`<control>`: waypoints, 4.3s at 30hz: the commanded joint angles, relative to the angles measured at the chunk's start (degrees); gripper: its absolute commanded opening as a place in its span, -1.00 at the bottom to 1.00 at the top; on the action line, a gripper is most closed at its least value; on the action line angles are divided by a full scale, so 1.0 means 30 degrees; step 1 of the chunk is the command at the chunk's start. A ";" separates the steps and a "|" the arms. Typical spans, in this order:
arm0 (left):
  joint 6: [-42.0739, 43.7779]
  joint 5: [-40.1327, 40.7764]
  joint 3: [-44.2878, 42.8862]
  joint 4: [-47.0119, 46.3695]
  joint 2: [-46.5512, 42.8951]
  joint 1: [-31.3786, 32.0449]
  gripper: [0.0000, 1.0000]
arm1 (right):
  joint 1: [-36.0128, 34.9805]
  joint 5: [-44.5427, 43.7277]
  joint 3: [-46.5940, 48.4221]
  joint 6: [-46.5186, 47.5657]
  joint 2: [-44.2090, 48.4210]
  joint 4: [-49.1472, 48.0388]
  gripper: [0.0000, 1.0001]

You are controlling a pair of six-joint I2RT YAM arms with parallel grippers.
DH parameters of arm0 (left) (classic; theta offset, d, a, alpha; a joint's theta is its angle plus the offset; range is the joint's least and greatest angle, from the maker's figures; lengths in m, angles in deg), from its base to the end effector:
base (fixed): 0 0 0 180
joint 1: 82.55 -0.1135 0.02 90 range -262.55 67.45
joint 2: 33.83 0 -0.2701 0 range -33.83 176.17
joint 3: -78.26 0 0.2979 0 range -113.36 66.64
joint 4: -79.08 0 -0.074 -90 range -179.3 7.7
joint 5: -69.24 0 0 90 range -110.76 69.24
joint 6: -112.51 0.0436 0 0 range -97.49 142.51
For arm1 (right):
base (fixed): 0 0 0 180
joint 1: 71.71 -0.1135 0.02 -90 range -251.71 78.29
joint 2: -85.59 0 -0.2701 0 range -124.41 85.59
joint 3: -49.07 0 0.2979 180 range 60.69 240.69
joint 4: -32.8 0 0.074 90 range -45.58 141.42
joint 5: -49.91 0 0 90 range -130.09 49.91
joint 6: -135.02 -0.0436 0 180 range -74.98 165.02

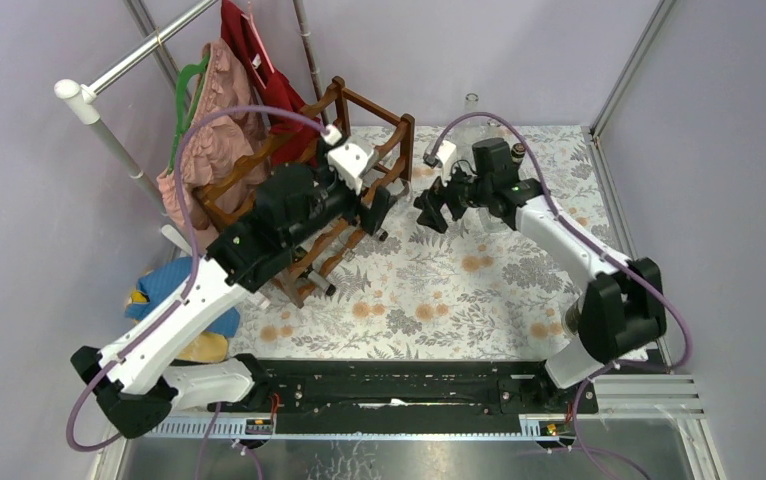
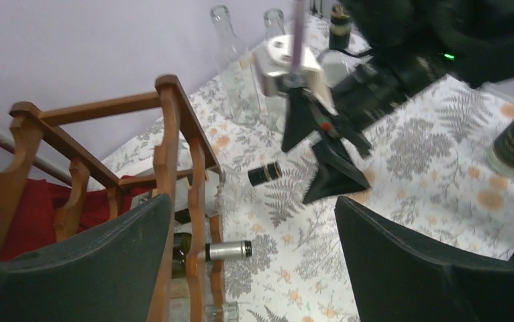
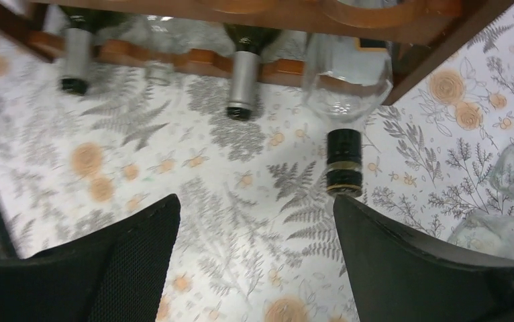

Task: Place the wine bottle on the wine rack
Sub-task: Move the wine rack to the center of the board, then adjust the wine bottle in the wine rack.

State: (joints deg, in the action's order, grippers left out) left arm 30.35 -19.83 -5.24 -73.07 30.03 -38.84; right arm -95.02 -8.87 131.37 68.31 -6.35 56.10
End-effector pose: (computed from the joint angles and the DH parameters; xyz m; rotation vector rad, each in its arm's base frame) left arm 0.2159 -0.2054 0.4393 0.7434 1.5675 -0.4493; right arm 0.3733 0.1855 0.2730 -1.1144 1.7879 0.5821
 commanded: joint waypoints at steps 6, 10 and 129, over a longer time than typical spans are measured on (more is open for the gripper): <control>-0.0829 0.0230 -0.5097 0.5175 0.4466 -0.2620 0.97 | 0.0030 0.4978 -0.1923 0.2055 0.6342 0.4656 0.82; 0.0603 0.0653 -0.6137 0.5927 0.6289 -0.3419 0.97 | 0.1378 0.6463 -0.4678 0.1172 0.8653 0.1857 0.85; 0.1178 -0.4082 0.6863 -0.3357 -0.4643 -0.5522 0.68 | -0.1486 -0.3240 -0.4686 -0.6177 -0.3922 -0.8071 -1.00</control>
State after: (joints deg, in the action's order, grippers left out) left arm 32.60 -32.35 15.02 -79.43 16.39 -55.28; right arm -98.93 -21.70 117.66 50.93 -15.14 32.21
